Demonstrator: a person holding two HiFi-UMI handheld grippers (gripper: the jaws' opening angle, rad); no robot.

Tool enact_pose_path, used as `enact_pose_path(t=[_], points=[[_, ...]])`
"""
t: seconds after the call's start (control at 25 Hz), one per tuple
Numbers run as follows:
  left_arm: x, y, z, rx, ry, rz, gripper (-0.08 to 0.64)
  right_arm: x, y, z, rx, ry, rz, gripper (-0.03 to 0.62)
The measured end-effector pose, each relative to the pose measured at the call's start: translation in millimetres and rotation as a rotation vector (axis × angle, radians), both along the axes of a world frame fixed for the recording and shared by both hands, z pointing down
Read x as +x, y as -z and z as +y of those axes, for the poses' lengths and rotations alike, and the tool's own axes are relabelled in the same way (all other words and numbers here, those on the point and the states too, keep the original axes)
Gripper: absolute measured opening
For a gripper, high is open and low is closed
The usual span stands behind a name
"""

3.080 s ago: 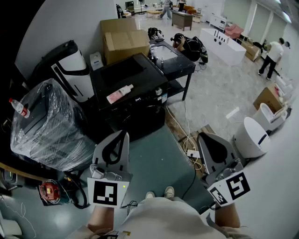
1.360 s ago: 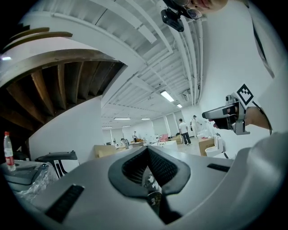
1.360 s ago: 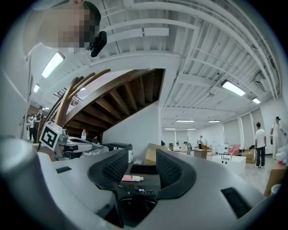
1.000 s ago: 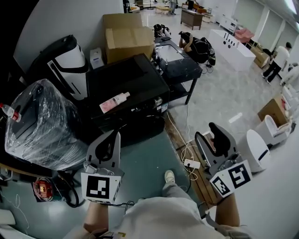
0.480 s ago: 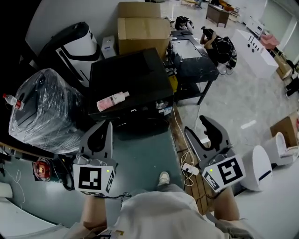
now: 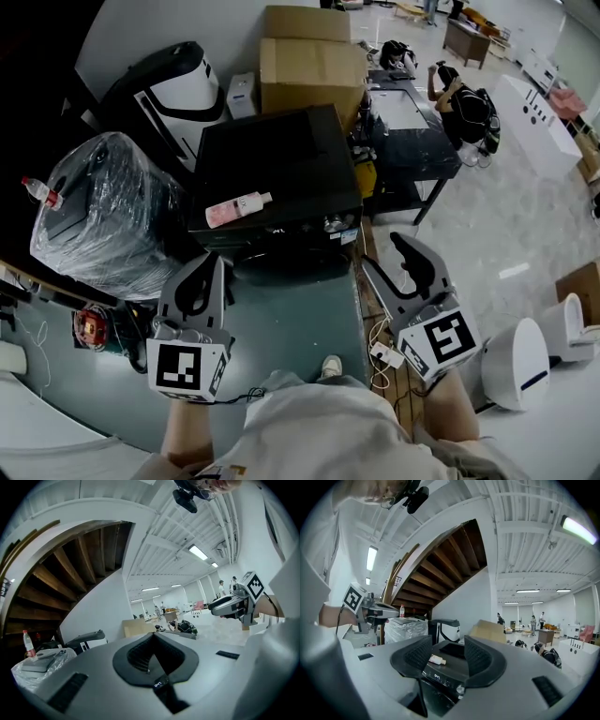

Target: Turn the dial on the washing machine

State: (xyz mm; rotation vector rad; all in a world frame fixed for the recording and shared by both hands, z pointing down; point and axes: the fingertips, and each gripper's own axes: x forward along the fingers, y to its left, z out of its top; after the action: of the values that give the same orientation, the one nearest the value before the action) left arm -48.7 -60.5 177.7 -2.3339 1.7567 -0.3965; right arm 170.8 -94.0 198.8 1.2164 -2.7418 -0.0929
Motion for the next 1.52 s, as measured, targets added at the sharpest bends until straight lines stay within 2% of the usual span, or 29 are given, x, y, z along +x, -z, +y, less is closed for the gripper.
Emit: enact_pose_path(t=[0.24, 0.6, 0.8, 0.96, 1.16, 1.4, 1.52], points=[[-10.6, -4.8, -3.3, 0.029, 0.003, -0.037, 0.018, -15.9, -9.0, -10.9, -0.007, -0.021, 0.023, 0.225], [-42.6, -22.0, -15.7, -0.002, -0.003, -0.016, 0.018, -37.9, -45.2, -32.3, -0.068, -0.088, 0.057, 0.230], [-52.1, -29.3, -29.7, -0.006, -0.017, -0.009, 0.018, -52.4, -70.1, -60.0, -0.097, -0.091, 0.100, 0.230], [-62.4, -55.8, -43.8, -0.027, -0.010, -0.017, 0.018, -56.1, -103.2, -84.9, -0.123, -0.121, 0.118, 0.232], [-71.1, -98.1, -63.4, -0.098, -0.008, 0.005, 0.018, -59.1, -150.1, -115.5, -0.146, -0.138, 0.143, 0.232], [-73.7, -133.9, -78.2, -0.097, -0.003, -0.009, 0.018, -61.4, -214.3, -141.3, -0.199, -0.170, 0.156, 0.235], [-73.9, -156.3, -86.3, -0.129, -0.020, -0.002, 0.018, -62.1, -237.3, -151.4, -0.201, -0.190, 0.154, 0.238]])
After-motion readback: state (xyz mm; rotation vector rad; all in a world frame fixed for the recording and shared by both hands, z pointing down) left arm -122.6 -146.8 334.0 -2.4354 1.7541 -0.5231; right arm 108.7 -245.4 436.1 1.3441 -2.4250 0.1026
